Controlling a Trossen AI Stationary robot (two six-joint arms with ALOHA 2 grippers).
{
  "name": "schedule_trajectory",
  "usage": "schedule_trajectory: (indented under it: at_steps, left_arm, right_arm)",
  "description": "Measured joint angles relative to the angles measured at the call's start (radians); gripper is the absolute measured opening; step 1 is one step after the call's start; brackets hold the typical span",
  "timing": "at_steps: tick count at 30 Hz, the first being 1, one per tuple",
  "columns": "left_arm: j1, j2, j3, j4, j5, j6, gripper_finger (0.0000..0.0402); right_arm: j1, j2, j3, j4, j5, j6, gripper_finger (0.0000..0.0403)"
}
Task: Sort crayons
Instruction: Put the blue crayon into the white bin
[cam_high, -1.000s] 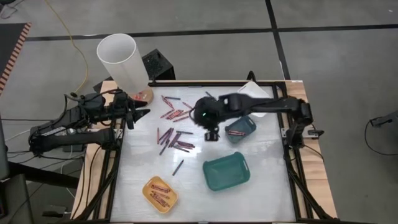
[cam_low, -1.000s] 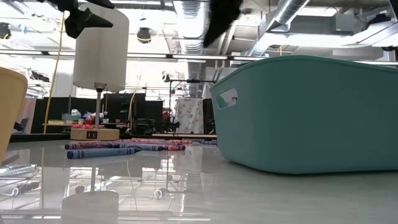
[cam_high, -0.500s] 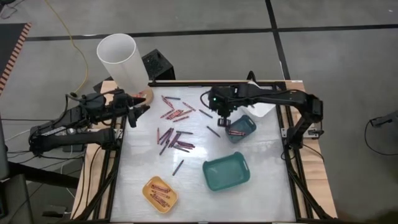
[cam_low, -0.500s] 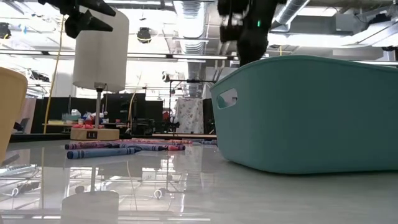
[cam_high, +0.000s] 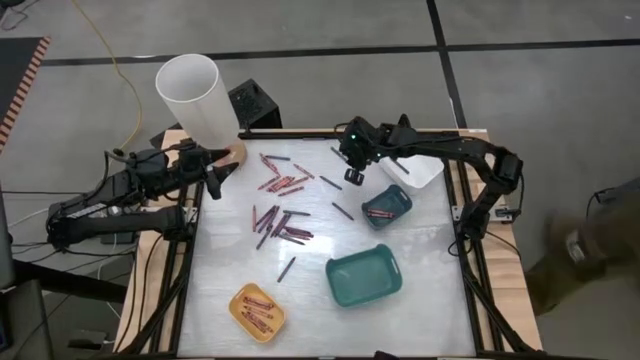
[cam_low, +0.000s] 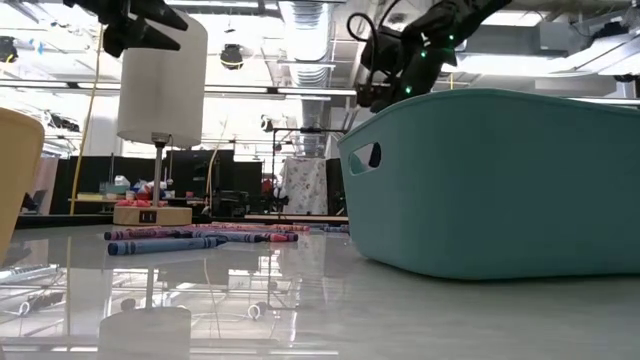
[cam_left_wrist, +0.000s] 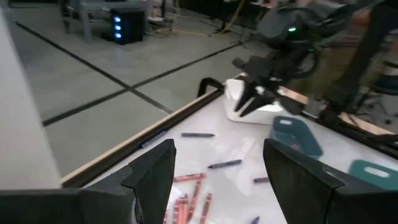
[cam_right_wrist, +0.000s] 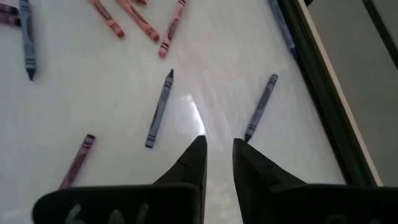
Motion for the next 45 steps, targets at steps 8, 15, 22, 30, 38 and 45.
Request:
schedule_trajectory:
  at_steps: [8, 15, 22, 30, 38, 45]
  left_arm:
    - [0.0, 0.0, 0.0, -0.003, 0.121, -0.072, 0.0233]
    - [0.0, 0.0, 0.0, 0.002, 0.198, -0.187, 0.0233]
    - [0.0, 0.0, 0.0, 0.019, 0.141, -0.164, 0.0233]
    - [0.0, 0.038, 0.0, 0.075, 0.08, -0.122, 0.0233]
    - [0.0, 0.145, 0.0, 0.161, 0.082, -0.071, 0.0233]
    - [0.0, 0.197, 0.0, 0.175, 0.071, -0.018, 0.0233]
  right_arm:
    - [0.043, 0.0, -0.051, 0.22, -0.002, 0.045, 0.0105]
    - [0.105, 0.002, -0.095, 0.355, 0.0, 0.08, 0.0112]
    - [0.111, 0.002, -0.097, 0.296, 0.001, 0.124, 0.0112]
    - [0.096, 0.002, -0.097, 0.237, 0.108, 0.206, 0.0112]
    - [0.038, 0.011, -0.096, 0.239, 0.213, 0.206, 0.0112]
    - [0.025, 0.011, -0.096, 0.235, 0.206, 0.13, 0.0112]
